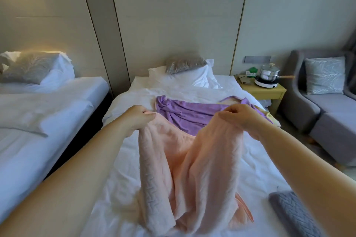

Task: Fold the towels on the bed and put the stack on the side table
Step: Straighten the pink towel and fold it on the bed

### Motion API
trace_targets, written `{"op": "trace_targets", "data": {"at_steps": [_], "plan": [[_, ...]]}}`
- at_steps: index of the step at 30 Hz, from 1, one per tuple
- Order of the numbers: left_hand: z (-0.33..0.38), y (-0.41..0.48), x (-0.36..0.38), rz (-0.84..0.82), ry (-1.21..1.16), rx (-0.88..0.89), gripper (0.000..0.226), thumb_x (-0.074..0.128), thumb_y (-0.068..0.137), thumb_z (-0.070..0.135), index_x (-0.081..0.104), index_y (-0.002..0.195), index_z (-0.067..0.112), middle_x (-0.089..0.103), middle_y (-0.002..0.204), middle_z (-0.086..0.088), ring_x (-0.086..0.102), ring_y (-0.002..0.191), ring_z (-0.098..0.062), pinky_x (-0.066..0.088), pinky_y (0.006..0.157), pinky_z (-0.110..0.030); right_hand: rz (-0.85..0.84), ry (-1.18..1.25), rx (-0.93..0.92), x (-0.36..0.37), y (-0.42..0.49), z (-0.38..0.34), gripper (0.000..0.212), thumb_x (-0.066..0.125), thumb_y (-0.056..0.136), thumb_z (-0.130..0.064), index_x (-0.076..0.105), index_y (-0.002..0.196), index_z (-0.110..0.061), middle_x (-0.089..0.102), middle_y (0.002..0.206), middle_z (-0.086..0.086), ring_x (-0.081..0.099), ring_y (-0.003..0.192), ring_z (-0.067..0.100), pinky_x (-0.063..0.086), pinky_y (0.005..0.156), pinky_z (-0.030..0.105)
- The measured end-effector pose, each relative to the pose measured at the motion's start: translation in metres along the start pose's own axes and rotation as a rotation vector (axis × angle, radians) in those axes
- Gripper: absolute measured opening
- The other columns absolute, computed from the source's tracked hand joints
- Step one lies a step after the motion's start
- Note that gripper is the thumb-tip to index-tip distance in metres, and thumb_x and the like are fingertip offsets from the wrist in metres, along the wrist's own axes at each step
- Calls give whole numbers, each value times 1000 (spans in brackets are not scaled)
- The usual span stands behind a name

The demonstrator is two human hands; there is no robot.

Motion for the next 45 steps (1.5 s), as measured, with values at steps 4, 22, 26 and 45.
{"op": "trace_targets", "data": {"at_steps": [4,22,26,45], "plan": [[-34,-8,38,-46,-78,-88,6,55,92,12,56,86,10,54,75,-6,46,66,-18,35,61,-26,-67,-16,40,34,1,38,12,64,86,-27,63,76,-20,56,71,-6,49,65,11,35,53,24],[-314,-55,233,-174,-56,-479,6,61,91,25,67,91,24,60,115,-11,59,105,-25,50,89,-32,-493,-458,478,244,-55,336,45,55,83,-60,51,122,-38,7,154,12,22,133,46,25,110,53],[-315,-46,242,-103,57,-318,16,63,88,19,62,74,26,65,87,-1,60,86,-20,48,74,-27,-381,-428,386,241,-53,341,27,62,86,-36,62,111,-26,47,131,8,47,111,36,39,98,44],[15,182,53,382,220,583,9,69,84,8,70,79,2,64,95,-14,58,90,-29,45,82,-35,227,-330,-357,55,189,37,9,62,84,-16,59,79,-22,54,89,-3,49,91,28,38,78,35]]}}
Point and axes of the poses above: each hand's wrist, its own y-axis towards the middle knuckle, its own x-axis out of the palm, z = x × y, the point moved 3 cm from there along y, towards the middle knuckle
